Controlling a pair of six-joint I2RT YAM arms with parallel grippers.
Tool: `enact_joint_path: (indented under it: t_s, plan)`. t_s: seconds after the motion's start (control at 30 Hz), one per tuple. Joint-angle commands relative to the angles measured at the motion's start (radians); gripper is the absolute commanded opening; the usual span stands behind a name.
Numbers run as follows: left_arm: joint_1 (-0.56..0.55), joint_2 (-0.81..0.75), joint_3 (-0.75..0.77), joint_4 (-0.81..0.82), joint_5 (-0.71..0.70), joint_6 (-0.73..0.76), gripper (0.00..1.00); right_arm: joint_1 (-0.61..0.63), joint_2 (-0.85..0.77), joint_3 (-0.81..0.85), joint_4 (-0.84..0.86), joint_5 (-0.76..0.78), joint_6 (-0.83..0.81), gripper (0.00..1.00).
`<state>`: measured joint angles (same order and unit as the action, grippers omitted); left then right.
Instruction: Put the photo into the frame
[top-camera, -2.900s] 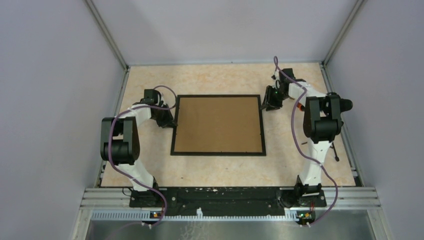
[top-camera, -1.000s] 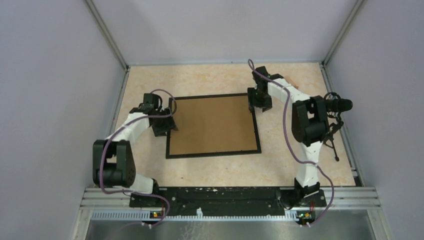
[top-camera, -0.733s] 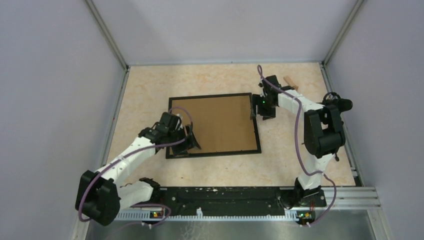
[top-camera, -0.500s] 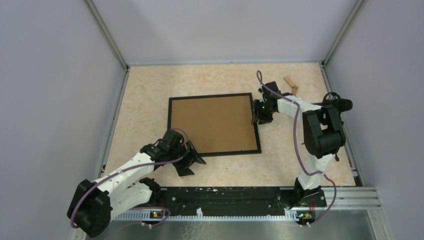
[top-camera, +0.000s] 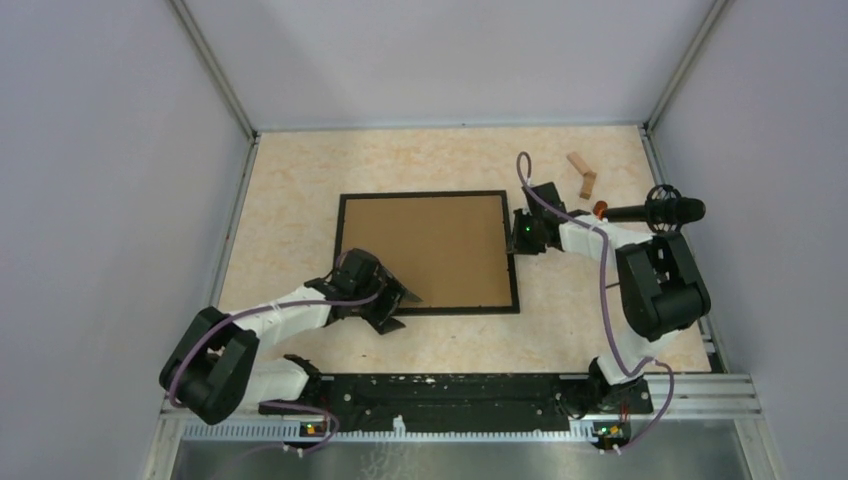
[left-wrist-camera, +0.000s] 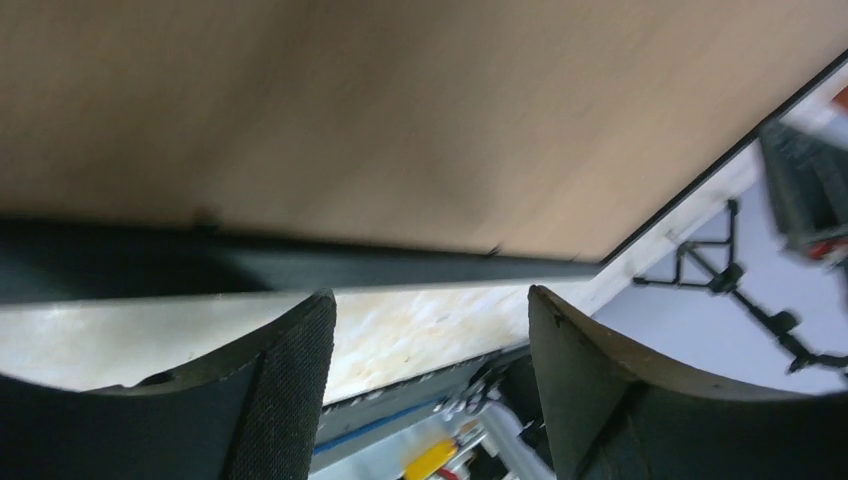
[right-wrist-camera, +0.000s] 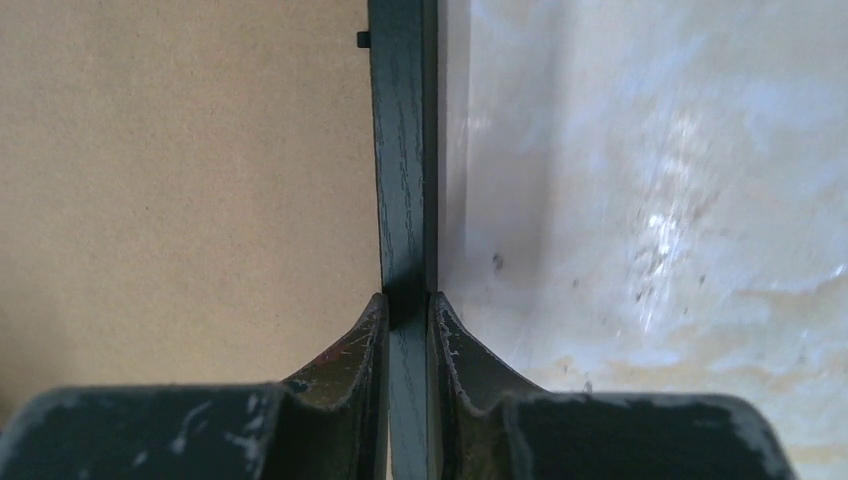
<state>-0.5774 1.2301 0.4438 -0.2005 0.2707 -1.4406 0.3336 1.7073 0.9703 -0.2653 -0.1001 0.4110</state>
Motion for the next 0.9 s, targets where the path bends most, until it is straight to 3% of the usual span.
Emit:
enact_joint_path:
  t_s: [0.0,0.17,0.4,0.43,0.53,0.6,0.7,0.87]
  plan:
    - [0.101,0.078,0.034,0.001,-0.130,0.029,0.74,0.091,-0.057,-0.136,-0.126,0.088,0.029,0.06]
    - [0.305,0.147,0.063,-0.006,-0.111,0.173,0.72,0.174,-0.139,-0.193,-0.151,0.028,0.056,0.05]
    - [0.488,0.365,0.301,-0.086,-0.220,0.592,0.73,0.432,-0.206,-0.176,-0.184,-0.116,0.076,0.08]
    - [0.503,0.397,0.331,-0.084,-0.212,0.645,0.74,0.450,-0.213,-0.148,-0.203,-0.138,0.074,0.13]
    - [0.540,0.459,0.399,-0.108,-0.163,0.767,0.75,0.438,-0.257,-0.018,-0.311,-0.071,0.066,0.46]
    - [0.546,0.445,0.394,-0.103,-0.133,0.809,0.76,0.376,-0.274,0.075,-0.338,-0.054,0.024,0.61]
    - [0.544,0.369,0.358,-0.099,-0.087,0.847,0.78,0.213,-0.240,0.174,-0.314,-0.126,-0.026,0.74]
    - [0.537,0.228,0.253,-0.121,0.037,0.790,0.82,0.057,-0.045,0.351,-0.293,-0.090,-0.111,0.90]
